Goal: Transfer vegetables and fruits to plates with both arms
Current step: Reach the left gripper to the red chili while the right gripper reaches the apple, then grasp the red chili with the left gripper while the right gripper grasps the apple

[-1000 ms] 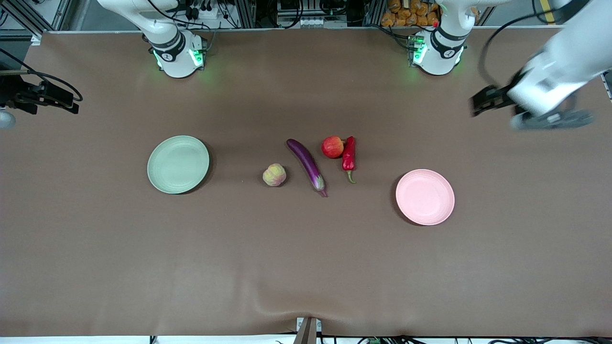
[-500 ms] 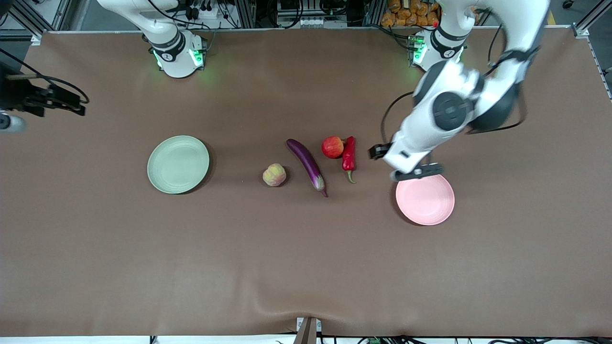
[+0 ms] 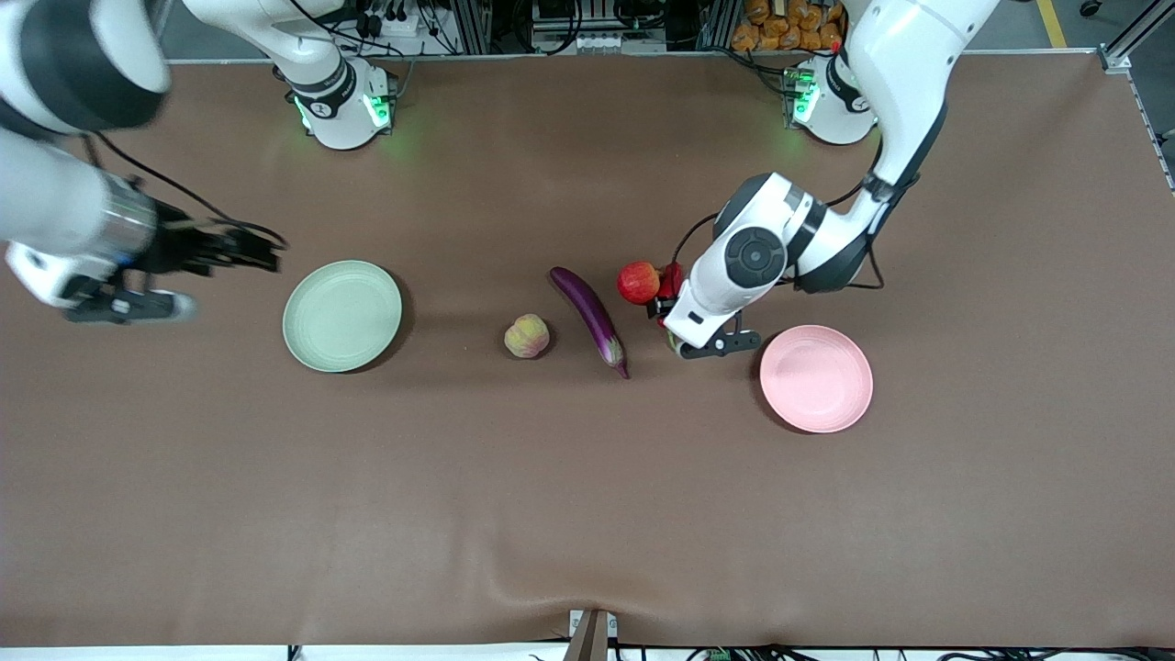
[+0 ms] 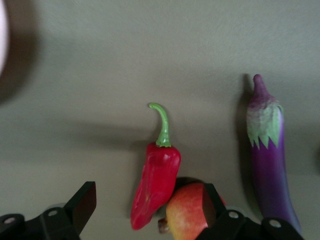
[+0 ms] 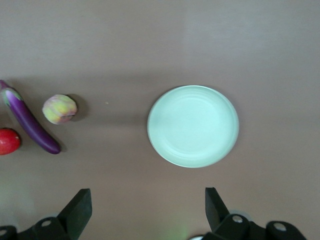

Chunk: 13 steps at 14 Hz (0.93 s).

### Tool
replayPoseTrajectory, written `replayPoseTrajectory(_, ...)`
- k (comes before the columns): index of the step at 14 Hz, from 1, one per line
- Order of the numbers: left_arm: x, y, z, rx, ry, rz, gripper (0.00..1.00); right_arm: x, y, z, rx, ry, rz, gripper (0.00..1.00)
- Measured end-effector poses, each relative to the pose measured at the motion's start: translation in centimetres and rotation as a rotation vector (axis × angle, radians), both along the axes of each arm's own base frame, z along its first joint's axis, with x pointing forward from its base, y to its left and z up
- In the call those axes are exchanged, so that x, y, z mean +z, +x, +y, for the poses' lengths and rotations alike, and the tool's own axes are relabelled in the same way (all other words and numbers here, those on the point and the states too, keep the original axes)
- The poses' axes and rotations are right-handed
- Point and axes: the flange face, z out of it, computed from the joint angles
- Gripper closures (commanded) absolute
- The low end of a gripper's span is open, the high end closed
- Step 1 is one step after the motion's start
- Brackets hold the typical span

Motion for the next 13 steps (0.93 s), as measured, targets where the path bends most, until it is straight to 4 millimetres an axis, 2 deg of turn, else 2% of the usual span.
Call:
replayPoseTrajectory(2, -2.2, -0.6, -0.8, 0.018, 0.015, 0.007, 0.25, -3.1, 0.0, 2.1, -0.004, 0.045, 0.010, 0.00)
replayPoseTrajectory(5, -5.4, -1.7, -1.3, 0.009, 0.055, 0.034, 0.37, -6.8, -0.2, 4.2, -0.003, 0.073, 0.007, 0.00)
replayPoseTrajectory(6, -6.3, -1.8, -1.2, 0.008, 0.058, 0.046, 0.49, -7.7, -0.6, 5.3, 0.004, 0.084, 0.007, 0.00)
replayPoseTrajectory(7, -7.0, -1.9, -1.2, 0.008, 0.061, 0.055, 0.81, -8.8, -1.1, 6.8, 0.012, 0.102, 0.008, 0.00)
replayPoseTrajectory(8, -7.4, -2.0, -1.1, 0.009, 0.062, 0.060, 1.00, -10.0, -1.7, 8.5, 0.025, 0.114, 0.006, 0.00)
replayPoseTrajectory(11, -6.9, -1.1, -0.9, 0.008, 0.062, 0.036, 1.00, -13.7, -3.0, 13.8, 0.055, 0.130, -0.007, 0.00)
replayPoseTrajectory(12, -5.9, -0.1, -0.2, 0.008, 0.067, 0.023, 1.00, -14.5, -3.3, 15.2, 0.050, 0.149, -0.003, 0.00)
replayPoseTrajectory(13, -4.4, 1.2, 1.4, 0.005, 0.083, 0.019, 1.00, -15.2, -3.5, 16.4, 0.049, 0.165, -0.002, 0.00)
